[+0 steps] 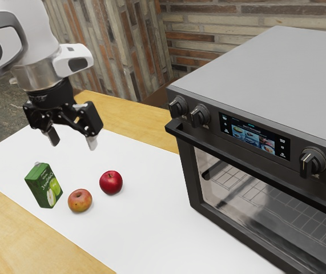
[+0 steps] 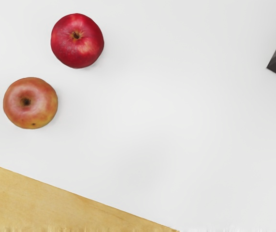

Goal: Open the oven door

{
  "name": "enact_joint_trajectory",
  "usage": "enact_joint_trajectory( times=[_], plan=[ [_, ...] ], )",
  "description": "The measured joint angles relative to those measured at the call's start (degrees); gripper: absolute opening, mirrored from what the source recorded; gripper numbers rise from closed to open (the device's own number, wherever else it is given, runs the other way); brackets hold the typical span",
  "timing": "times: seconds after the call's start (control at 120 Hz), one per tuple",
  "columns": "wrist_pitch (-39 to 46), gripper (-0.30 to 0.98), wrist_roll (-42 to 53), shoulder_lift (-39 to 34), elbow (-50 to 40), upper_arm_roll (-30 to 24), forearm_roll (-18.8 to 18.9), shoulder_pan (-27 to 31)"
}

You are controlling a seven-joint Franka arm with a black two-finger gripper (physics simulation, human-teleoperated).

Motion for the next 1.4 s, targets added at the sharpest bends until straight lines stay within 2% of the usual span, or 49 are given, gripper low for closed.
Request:
enact_joint_trajectory(
  times=[0.133, 0.233, 0.283, 0.325, 0.383, 0.425, 0.55, 0.717, 1.042, 1.133, 1.4],
  plan=[
    [-1.2, 0.69, -6.7, -6.0, -3.2, -0.1, 0.5, 0.2],
    [-1.4, 0.69, -10.8, -18.8, -12.6, 0.1, 0.7, 0.4],
    [0.9, 0.69, -12.6, -27.8, -20.6, 0.2, 0.8, -0.5],
    [4.4, 0.69, -14.0, -33.1, -26.0, 0.4, 0.7, -3.2],
    [9.5, 0.69, -16.6, -35.7, -28.8, 4.5, 0.4, -13.1],
    [13.3, 0.68, -19.8, -35.7, -29.3, 5.5, -0.3, -17.5],
    [23.0, 0.69, -30.4, -31.7, -29.1, 5.4, -1.8, -25.1],
    [31.5, 0.69, -42.4, -27.4, -29.1, 6.0, -1.2, -34.7],
    [43.2, 0.69, -61.1, -22.7, -29.2, 6.5, 1.2, -36.7],
    [44.7, 0.68, -65.3, -24.0, -31.4, 6.3, 1.4, -37.4],
    [48.0, 0.68, -76.7, -22.4, -32.0, 8.1, 7.4, -43.1]
  ],
)
